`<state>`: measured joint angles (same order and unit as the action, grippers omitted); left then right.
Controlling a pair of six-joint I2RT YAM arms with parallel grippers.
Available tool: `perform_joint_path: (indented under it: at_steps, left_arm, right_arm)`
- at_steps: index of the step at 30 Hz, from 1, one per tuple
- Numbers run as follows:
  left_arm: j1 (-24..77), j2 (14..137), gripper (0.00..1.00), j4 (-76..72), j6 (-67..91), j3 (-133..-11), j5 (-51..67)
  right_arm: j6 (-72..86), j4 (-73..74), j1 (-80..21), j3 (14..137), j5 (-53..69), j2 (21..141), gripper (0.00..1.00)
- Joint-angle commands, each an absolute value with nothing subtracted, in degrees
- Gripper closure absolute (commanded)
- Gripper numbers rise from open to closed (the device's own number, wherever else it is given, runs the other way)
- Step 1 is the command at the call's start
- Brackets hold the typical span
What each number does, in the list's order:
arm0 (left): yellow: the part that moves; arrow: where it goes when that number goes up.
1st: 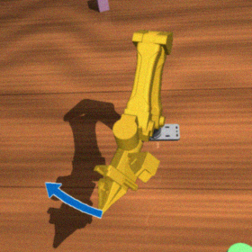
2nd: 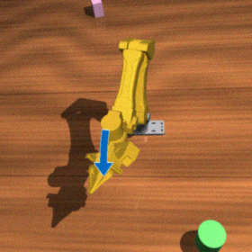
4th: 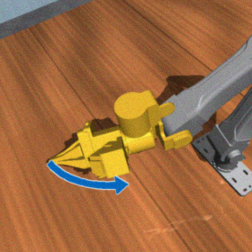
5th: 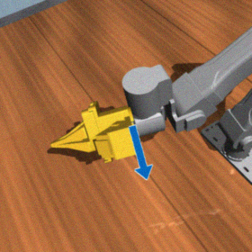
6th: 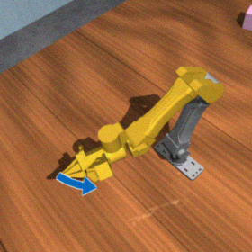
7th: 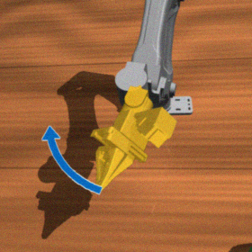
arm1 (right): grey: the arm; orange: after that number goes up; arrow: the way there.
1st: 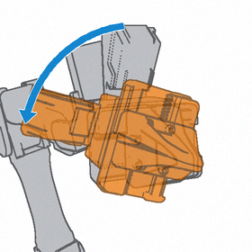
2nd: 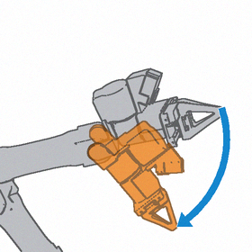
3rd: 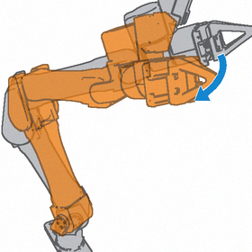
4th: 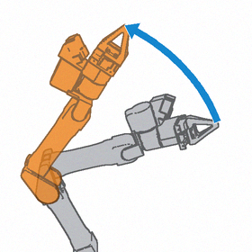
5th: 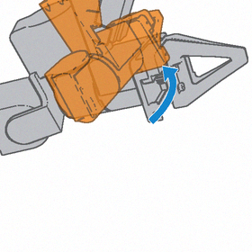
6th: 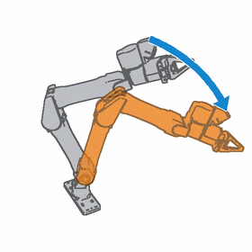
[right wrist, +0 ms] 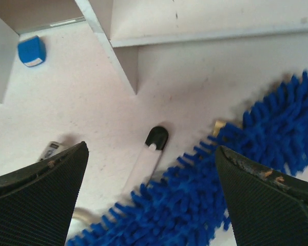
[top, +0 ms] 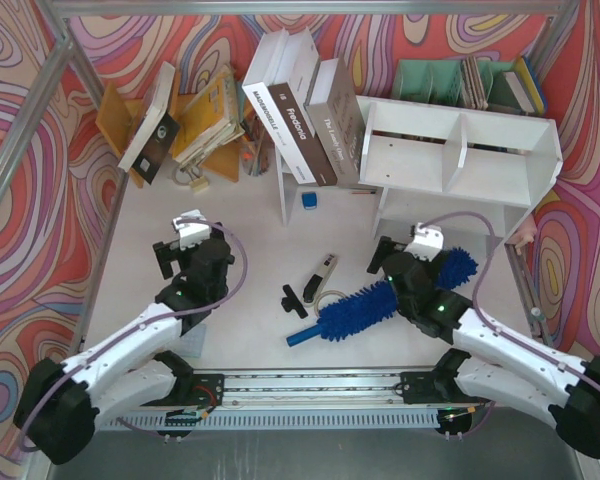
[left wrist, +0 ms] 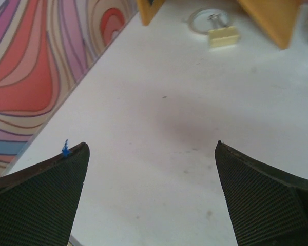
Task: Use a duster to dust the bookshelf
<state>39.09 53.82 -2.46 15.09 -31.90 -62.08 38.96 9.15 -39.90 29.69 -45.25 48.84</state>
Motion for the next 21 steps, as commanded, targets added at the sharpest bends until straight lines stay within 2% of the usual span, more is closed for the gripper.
perform_joint_path:
  at_steps: [1, 3, 5, 7, 14, 17, 19, 21]
  left_arm:
    - [32.43, 57.74, 0.02, -22.86, 5.51, -25.47, -61.11]
    - [29.76, 60.11, 0.02, -26.85, 1.28, -23.17, -62.82]
    - [26.35, 62.98, 0.02, -38.02, -2.39, -18.68, -64.24]
    - [22.18, 65.9, 0.02, -48.73, -2.87, -14.06, -58.43]
    - [15.8, 77.91, 0.02, -66.08, -5.66, -10.77, -44.77]
    - [14.83, 79.98, 0.02, -65.84, -4.86, -12.47, -40.39]
    - [11.39, 80.77, 0.02, -62.53, -2.18, -13.08, -28.82]
    - [9.54, 84.98, 0.02, -65.11, -0.68, -14.16, -27.84]
  right_arm:
    - [12.41, -6.83, -36.84, 29.63, -41.57, 52.9, 0.01]
    - [9.79, -9.07, -34.71, 29.0, -40.39, 54.63, 0.01]
    - [9.14, -10.86, -32.06, 28.22, -37.49, 56.04, 0.01]
    - [8.2, -13.9, -30.35, 26.85, -36.21, 57.37, 0.01]
    - [4.86, -24.27, -28.92, 22.37, -35.14, 60.83, 0.01]
    - [4.19, -27.91, -28.79, 19.94, -35.82, 59.3, 0.01]
    - [3.7, -28.53, -28.8, 19.77, -36.65, 58.93, 0.01]
    - [2.95, -28.8, -28.74, 19.71, -37.26, 59.0, 0.01]
